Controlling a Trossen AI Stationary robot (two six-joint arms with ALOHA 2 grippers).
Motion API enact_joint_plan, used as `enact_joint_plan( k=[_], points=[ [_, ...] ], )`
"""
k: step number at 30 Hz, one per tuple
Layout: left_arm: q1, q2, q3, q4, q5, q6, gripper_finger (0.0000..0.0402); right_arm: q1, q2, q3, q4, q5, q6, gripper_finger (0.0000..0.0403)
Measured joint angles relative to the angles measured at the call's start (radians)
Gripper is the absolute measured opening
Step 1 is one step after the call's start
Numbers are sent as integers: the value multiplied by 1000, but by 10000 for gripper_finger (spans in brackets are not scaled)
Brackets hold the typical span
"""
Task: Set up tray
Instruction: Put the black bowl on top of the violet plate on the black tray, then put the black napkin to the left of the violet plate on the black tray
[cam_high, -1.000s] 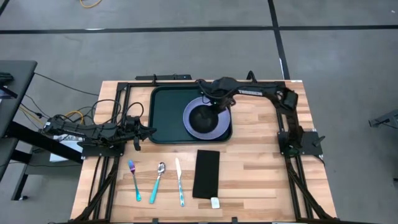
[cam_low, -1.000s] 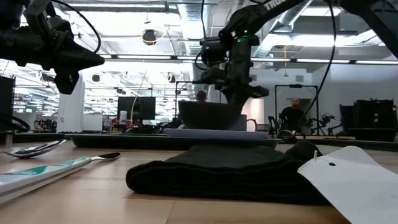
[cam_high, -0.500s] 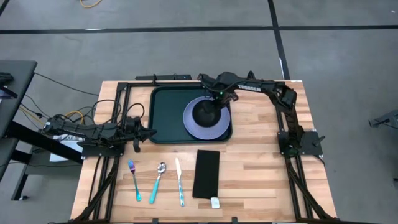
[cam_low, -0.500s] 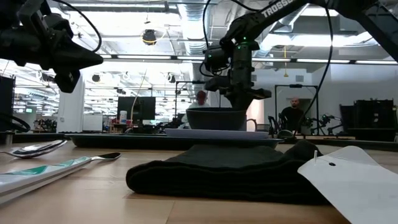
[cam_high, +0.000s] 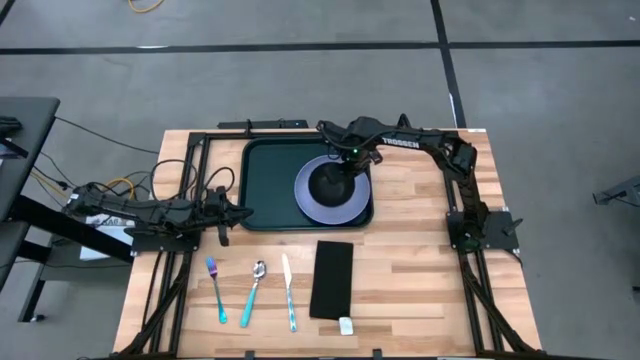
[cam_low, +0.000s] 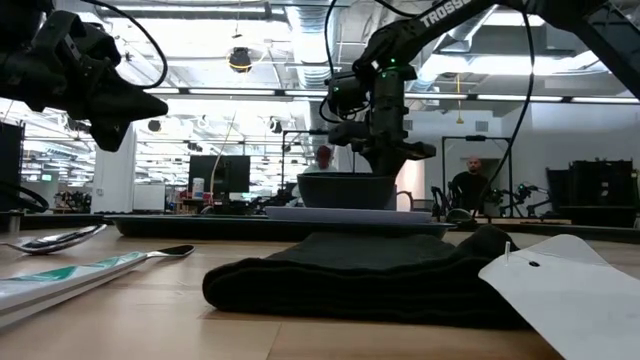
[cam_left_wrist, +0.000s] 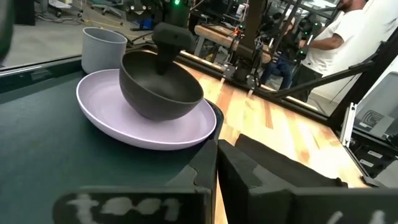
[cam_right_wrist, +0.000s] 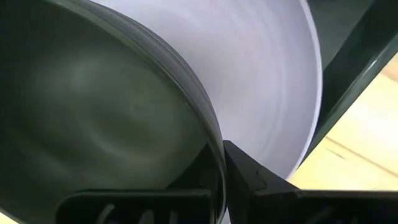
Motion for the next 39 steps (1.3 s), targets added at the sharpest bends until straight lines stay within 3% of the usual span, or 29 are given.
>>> enact_joint_plan(
  k=[15, 20, 27, 31, 36, 39],
  points=[
    [0, 1, 0, 3, 0, -24, 0, 0, 0, 0, -10, -5, -5, 58],
    [0, 1, 0, 3, 1, -25, 0, 0, -11, -1, -37, 64, -26, 70],
    [0, 1, 0, 8, 29, -25, 0, 24, -143, -1, -80, 176, -36, 72],
    [0, 13, 29, -14, 111, 56, 0, 80, -260, -1, -76, 192, -60, 72],
    [0, 119, 146, -186, 110, 124, 7, 197, -386, -1, -66, 252, -54, 73],
    [0, 216, 196, -196, 88, 118, 25, 280, -443, 0, -65, 300, -26, 78]
  ],
)
